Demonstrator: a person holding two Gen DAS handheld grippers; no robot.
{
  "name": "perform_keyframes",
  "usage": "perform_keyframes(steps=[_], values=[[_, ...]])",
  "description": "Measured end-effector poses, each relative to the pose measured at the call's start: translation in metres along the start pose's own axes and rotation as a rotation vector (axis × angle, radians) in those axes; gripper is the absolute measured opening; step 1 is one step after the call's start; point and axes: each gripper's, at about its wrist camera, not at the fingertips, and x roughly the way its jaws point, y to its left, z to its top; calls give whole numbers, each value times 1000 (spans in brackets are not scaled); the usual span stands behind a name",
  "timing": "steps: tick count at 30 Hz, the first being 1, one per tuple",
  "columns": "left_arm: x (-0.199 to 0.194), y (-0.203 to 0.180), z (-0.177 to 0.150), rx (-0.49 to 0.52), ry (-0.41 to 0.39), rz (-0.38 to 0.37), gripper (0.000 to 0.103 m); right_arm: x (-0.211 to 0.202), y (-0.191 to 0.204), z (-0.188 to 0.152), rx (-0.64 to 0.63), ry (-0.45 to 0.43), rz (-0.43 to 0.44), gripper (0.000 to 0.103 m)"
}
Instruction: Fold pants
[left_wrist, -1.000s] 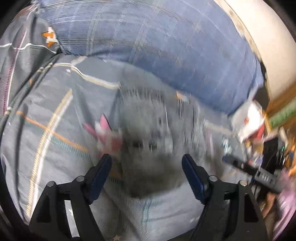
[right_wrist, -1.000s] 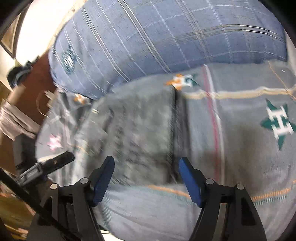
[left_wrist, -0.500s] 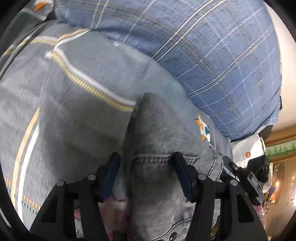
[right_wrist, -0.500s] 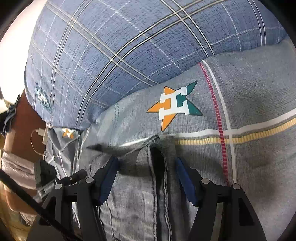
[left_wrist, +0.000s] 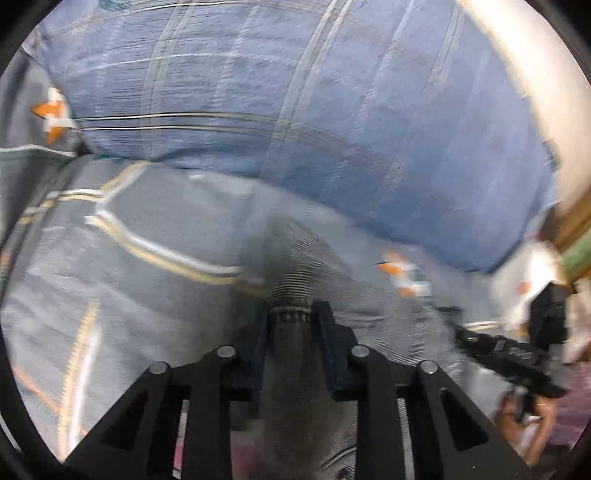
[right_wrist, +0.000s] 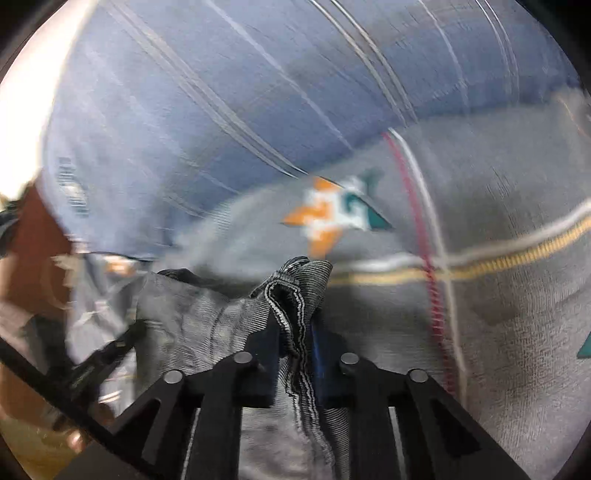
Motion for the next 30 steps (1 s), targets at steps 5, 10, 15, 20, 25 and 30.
perform_keyframes(steps=[5, 10, 15, 20, 25, 30], values=[[-18, -8, -6, 62, -70, 128, 46, -16, 4, -2, -12, -29, -20, 43], [-55, -30, -20, 141, -208, 245, 67, -53, 23, -15, -86, -141, -69, 69], [-62, -41, -28, 195, -210, 269, 70, -70, 38, -18, -118, -188, -29, 69], [-56, -41, -28, 193, -186, 283, 70, -67, 43, -20, -126, -175, -34, 70], [-56, -42, -30, 201, -185, 301, 70, -61, 42, -21, -123, -159, -26, 70], [-58, -45, -31, 211, -196, 311, 70, -61, 44, -21, -131, -160, -29, 70]])
